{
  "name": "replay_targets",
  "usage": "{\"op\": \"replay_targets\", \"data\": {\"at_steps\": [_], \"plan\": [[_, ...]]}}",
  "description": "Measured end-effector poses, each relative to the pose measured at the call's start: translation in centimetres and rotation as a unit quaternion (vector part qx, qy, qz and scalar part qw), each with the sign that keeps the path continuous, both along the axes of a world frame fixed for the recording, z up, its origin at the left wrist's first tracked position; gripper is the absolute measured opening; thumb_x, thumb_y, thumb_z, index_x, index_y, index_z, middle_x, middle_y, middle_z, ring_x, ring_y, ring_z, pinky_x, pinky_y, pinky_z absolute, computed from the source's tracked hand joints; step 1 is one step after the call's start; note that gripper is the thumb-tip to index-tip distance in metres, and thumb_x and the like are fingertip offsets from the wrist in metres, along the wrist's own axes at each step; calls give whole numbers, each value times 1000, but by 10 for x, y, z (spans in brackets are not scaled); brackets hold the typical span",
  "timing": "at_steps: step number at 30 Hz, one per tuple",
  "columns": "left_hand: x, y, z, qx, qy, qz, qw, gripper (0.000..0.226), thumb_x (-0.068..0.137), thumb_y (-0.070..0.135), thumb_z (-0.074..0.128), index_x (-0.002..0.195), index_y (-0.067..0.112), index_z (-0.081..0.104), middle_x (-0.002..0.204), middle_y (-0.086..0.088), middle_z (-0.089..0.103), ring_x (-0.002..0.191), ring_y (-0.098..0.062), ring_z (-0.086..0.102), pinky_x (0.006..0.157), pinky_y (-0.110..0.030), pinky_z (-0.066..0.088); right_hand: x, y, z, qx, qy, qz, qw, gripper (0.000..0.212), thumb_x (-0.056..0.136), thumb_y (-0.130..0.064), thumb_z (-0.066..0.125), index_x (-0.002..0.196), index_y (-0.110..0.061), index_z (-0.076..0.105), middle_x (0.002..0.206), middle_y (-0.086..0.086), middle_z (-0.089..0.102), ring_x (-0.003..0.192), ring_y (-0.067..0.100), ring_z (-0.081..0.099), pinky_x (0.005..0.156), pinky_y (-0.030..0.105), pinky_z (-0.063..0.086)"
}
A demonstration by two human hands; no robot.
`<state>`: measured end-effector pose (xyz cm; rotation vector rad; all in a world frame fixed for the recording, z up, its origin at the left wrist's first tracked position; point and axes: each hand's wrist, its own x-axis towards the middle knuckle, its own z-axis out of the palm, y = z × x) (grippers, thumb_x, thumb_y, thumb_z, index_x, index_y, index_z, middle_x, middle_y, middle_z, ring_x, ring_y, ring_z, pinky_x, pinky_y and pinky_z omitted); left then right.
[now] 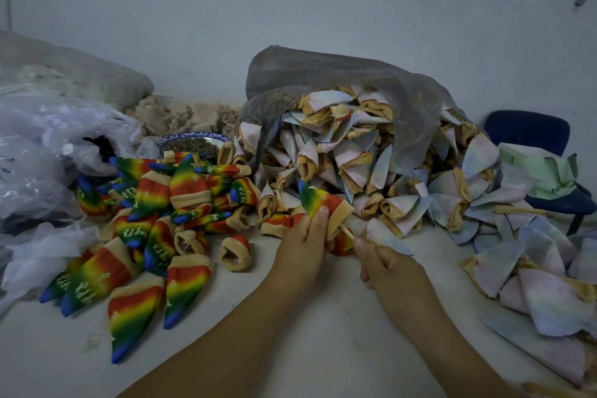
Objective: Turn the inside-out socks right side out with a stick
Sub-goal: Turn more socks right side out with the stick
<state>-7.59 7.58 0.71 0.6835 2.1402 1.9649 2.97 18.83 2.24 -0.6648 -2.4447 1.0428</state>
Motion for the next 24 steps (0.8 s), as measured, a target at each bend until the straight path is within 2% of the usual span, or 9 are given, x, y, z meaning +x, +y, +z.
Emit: {"op": "replay_targets", "data": {"at_steps": [2,4,7,9,11,14,21,24], "plan": [[-3,-3,0,37,-30,25,999,47,92,63,38,81,24,62,66,13,62,63,4,57,64,-18,42,3,8,2,25,-12,-4,1000,53,85,-66,40,53,-27,54,60,-6,62,63,6,60,59,26,43],[-7,-4,-2,57,-42,36,997,41,98,54,42,74,25,59,60,18,59,59,7,54,57,-9,38,5,14,3,47,-26,-19,998,55,82,-71,37,54,-26,55,59,-6,62,58,6,58,55,26,41],[-2,0,-5,-1,-4,-20,1000,41,98,55,41,75,23,54,71,2,54,68,-10,52,67,-26,40,6,18,3,78,-19,-51,995,57,81,-71,34,54,-25,53,53,-7,55,54,8,52,51,27,32],[1,3,-4,-36,11,-40,998,44,98,56,40,75,21,54,72,0,53,67,-12,51,69,-32,40,6,16,2,68,-9,-55,996,55,83,-69,36,54,-25,52,51,-7,51,54,9,50,51,28,31],[2,2,-2,-43,11,-41,998,45,98,57,39,73,23,55,67,6,54,64,-8,51,68,-30,41,6,14,0,58,-2,-50,997,54,84,-68,37,55,-25,52,52,-7,52,55,10,51,52,28,32],[4,0,-1,-7,-10,-62,998,41,98,55,41,74,26,56,61,13,55,60,-3,51,67,-27,43,5,13,-1,58,14,-39,997,53,82,-70,37,54,-28,51,52,-7,53,57,10,52,53,29,34],[2,-1,1,-4,5,-104,995,23,95,50,55,81,34,64,65,15,58,63,-1,54,63,-17,45,7,18,-3,95,7,-48,994,66,73,-78,24,62,-20,54,56,-1,56,56,13,53,53,30,37],[0,-4,5,62,-57,-53,995,25,91,53,58,90,30,67,66,14,60,62,-2,55,58,-16,44,8,20,-5,105,1,-55,993,64,72,-79,23,62,-23,53,53,-2,53,53,11,51,49,28,32]]}}
